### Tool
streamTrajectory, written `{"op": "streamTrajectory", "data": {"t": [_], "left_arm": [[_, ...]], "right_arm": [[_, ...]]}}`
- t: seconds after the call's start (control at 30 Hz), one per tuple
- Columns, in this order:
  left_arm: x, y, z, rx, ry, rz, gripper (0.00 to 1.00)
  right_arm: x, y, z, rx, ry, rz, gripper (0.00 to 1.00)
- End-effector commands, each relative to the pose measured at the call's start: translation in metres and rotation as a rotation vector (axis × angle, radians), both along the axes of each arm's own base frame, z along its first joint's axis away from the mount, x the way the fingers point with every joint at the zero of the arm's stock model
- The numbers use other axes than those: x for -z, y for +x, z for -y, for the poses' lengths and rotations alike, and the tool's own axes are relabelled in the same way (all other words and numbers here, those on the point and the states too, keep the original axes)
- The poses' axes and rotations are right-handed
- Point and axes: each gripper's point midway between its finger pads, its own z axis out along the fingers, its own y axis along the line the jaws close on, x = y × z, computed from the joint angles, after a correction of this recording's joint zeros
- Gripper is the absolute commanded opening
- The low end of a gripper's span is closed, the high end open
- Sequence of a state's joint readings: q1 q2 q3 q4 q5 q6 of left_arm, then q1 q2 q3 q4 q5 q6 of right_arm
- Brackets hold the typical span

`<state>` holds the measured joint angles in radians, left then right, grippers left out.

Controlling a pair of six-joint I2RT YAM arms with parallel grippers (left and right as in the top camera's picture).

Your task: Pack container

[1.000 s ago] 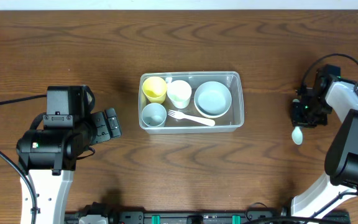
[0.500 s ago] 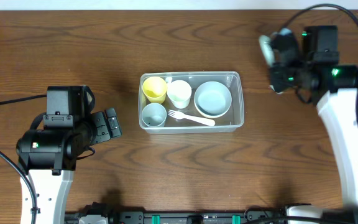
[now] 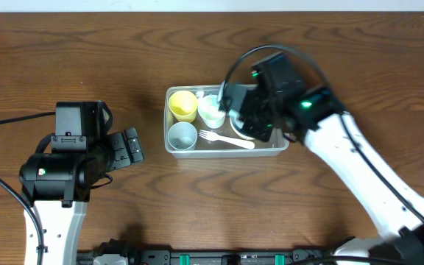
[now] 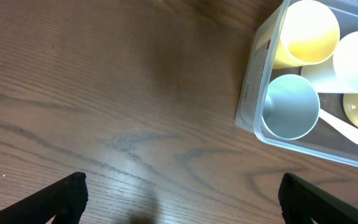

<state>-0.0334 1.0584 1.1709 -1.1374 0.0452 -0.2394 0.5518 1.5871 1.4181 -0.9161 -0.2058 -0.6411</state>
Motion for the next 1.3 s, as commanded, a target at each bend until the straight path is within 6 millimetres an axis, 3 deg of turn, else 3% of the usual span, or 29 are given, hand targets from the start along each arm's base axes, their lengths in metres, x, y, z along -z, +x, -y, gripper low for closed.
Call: {"op": "streamTrajectory", "data": {"t": [0.0,0.13,0.33,0.37,0.43,0.47,0.67,0.77,0.83,0.97,1.07,1.13,1.2,1.27], "left_arm": [[0.001,-0.002,-0.003,-0.012,0.009,-0.007,0.98],[0.001,-0.002,-0.003,-0.012,0.01,-0.008,0.98],[0.001,-0.002,-0.003,-0.012,0.009,-0.007,0.98],[0.001,-0.002,-0.003,-0.012,0.009,-0.007,0.98],[0.001,-0.002,-0.003,-0.012,0.009,-0.007,0.98],[0.001,-0.002,-0.003,-0.012,0.009,-0.007,0.98],[0.001,-0.002,-0.003,-0.012,0.009,-0.007,0.98],[0.001,-0.002,-0.003,-0.007,0.012,-0.007,0.98],[0.001,0.0,-0.003,0.01,0.02,-0.002,0.98],[-0.003,0.007,-0.002,0.046,0.037,0.03,0.98],[-0.002,0.018,0.001,0.1,0.059,0.044,0.98],[0.0,0.026,0.006,0.125,0.063,0.042,0.98],[0.003,0.037,0.012,0.162,0.07,0.035,0.98],[0.006,0.05,0.02,0.198,0.076,0.026,0.98]], "right_arm": [[0.03,-0.009,-0.006,-0.059,-0.062,-0.068,0.01],[0.05,-0.011,-0.006,-0.061,-0.096,-0.125,0.01],[0.055,-0.011,-0.006,-0.061,-0.104,-0.137,0.08],[0.055,-0.011,-0.006,-0.061,-0.104,-0.138,0.15],[0.056,-0.012,-0.005,-0.061,-0.107,-0.143,0.43],[0.056,-0.012,-0.005,-0.061,-0.108,-0.145,0.46],[0.055,-0.012,-0.005,-0.037,-0.101,-0.151,0.42],[0.051,-0.009,-0.004,0.025,-0.081,-0.155,0.45],[0.041,0.003,0.002,0.117,-0.074,-0.116,0.45],[-0.008,0.04,0.03,0.388,0.011,0.054,0.49],[-0.052,0.062,0.067,0.634,0.15,0.136,0.68],[-0.069,0.069,0.096,0.782,0.231,0.143,0.78],[-0.08,0.074,0.129,0.948,0.298,0.133,0.95],[-0.081,0.078,0.162,1.084,0.332,0.117,0.99]]}}
